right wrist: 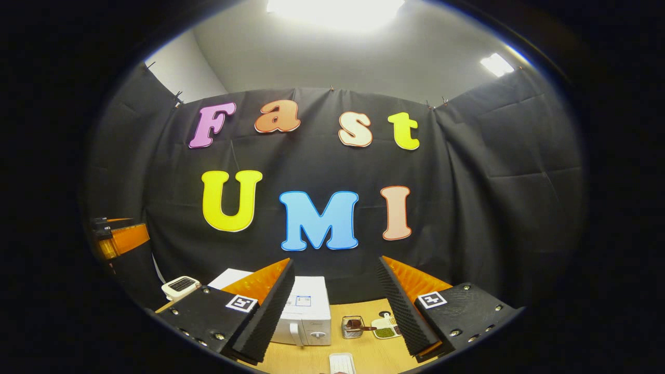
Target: Open the microwave oven with the left hand, put the food in, and close the microwave oven.
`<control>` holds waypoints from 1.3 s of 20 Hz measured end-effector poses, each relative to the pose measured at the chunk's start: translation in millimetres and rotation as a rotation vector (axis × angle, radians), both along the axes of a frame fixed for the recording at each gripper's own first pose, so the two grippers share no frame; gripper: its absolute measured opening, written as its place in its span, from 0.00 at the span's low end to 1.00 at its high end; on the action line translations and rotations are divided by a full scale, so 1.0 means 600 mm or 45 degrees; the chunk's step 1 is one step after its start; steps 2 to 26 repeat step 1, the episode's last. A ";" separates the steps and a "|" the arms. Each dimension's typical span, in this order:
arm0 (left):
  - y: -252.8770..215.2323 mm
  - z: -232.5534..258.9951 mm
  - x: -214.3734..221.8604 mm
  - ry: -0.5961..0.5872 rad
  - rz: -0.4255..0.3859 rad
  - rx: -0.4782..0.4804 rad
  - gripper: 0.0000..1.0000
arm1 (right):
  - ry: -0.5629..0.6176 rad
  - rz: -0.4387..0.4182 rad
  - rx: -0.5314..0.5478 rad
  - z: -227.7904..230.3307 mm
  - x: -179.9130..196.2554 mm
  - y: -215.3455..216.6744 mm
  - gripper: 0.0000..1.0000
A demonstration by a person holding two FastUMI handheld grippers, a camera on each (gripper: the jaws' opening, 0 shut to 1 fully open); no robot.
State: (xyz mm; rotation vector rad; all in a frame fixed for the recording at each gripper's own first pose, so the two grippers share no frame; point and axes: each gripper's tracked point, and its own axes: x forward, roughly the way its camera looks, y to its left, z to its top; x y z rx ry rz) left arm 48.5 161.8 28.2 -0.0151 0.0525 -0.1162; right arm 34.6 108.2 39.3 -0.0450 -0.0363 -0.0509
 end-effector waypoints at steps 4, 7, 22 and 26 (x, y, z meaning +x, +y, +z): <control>-0.001 0.003 -0.001 -0.004 0.006 0.001 0.96 | 0.001 0.009 0.000 0.000 0.000 0.000 0.96; -0.001 0.003 -0.001 -0.004 0.006 0.001 0.96 | 0.001 0.009 0.000 0.000 0.000 0.000 0.96; -0.001 0.003 -0.001 -0.004 0.006 0.001 0.96 | 0.001 0.009 0.000 0.000 0.000 0.000 0.96; -0.001 0.003 -0.001 -0.004 0.006 0.001 0.96 | 0.001 0.009 0.000 0.000 0.000 0.000 0.96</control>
